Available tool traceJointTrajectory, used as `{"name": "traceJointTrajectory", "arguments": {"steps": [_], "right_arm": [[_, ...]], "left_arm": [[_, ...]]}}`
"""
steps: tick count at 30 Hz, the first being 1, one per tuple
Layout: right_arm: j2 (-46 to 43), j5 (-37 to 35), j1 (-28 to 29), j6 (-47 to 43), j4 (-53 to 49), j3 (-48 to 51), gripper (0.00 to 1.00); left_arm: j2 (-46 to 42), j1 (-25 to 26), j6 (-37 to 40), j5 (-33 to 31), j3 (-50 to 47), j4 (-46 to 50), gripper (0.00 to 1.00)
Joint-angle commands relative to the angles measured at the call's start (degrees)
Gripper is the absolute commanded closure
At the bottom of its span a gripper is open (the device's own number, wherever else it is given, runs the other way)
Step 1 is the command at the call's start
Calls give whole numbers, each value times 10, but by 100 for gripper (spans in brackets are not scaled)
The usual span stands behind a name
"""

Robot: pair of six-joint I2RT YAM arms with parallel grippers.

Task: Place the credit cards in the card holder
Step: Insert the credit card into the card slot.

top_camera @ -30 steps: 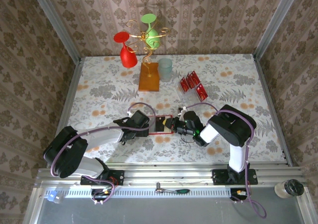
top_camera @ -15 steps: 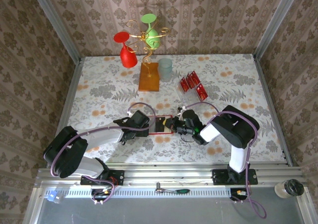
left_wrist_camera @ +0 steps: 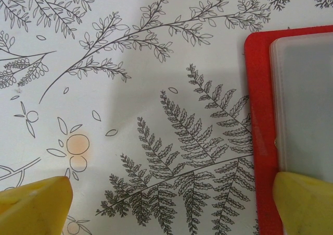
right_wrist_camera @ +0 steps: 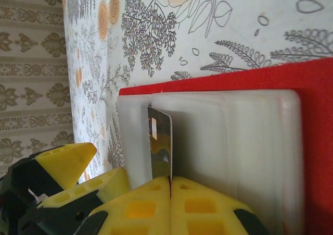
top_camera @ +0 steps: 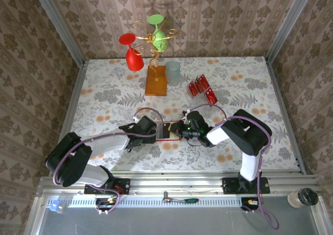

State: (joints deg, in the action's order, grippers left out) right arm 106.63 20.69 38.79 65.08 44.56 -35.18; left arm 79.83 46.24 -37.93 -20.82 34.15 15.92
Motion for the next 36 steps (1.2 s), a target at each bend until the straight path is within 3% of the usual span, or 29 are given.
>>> {"name": "traceJointTrajectory", "arguments": {"steps": [1, 6, 11, 14, 19, 22, 36], "right_arm": [[17, 31, 5, -33, -118, -15, 85], [-47, 25, -4, -113, -264, -58, 59], [-101, 4, -18, -176, -389, -106, 52], [-108, -6, -19, -204, -445, -137, 58], [-79, 0, -15, -227, -480, -186, 86], [-58, -1, -9, -233, -492, -209, 94], [29, 5, 18, -236, -504, -263, 98]], "left_arm": [[1, 6, -13, -4, -7, 6, 0], [-3, 6, -15, -4, -11, 1, 0], [-4, 6, -16, -4, -15, -4, 0], [-7, 7, -18, -3, -17, -7, 0], [-11, 6, -21, -4, -22, -10, 0], [-11, 7, -21, -4, -22, -11, 0], [-14, 7, -20, -2, -22, -12, 0]]}}
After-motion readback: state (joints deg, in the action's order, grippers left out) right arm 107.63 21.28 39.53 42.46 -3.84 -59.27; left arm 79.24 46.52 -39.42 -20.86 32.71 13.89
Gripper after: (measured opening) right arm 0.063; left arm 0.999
